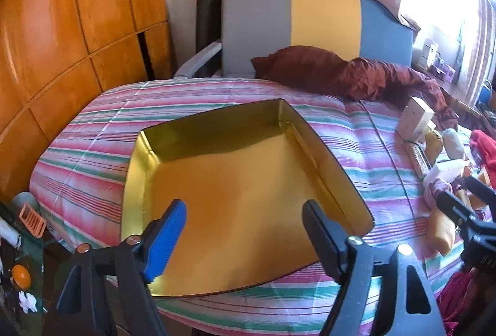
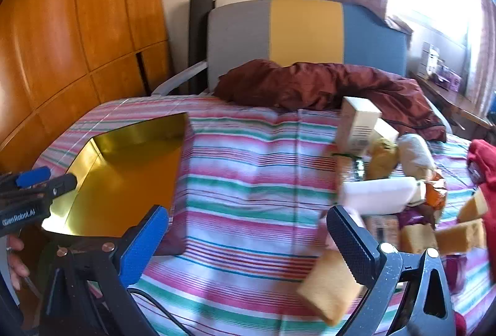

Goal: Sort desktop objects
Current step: 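Move both tools from the gold tray toward the pile of items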

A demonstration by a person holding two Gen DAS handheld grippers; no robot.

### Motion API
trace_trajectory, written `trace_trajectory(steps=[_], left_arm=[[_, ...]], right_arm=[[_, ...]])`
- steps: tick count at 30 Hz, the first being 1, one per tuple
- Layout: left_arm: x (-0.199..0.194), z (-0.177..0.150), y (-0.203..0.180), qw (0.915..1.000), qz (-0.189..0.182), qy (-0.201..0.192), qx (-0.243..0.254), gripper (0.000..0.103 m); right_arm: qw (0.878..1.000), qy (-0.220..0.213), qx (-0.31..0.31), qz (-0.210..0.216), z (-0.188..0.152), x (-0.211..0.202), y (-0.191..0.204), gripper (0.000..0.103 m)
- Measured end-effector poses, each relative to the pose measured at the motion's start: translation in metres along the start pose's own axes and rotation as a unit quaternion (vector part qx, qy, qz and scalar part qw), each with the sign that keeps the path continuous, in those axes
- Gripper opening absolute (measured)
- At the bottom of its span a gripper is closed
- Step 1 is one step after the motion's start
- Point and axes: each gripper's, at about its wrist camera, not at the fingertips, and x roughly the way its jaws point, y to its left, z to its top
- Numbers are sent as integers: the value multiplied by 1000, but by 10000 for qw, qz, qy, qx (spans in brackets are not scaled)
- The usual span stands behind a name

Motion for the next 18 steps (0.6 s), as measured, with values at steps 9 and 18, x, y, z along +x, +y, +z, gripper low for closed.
trace_trajectory(steps=[9,18], left_arm=[[2,8,-26,9988,-318,-22,364,80],[11,15,-68,9932,-758,90,879,80]], right_arm=[[9990,-95,292,-330,-1,-22,-54,103],[9933,1,906,-713,-8,-41,-115,103]])
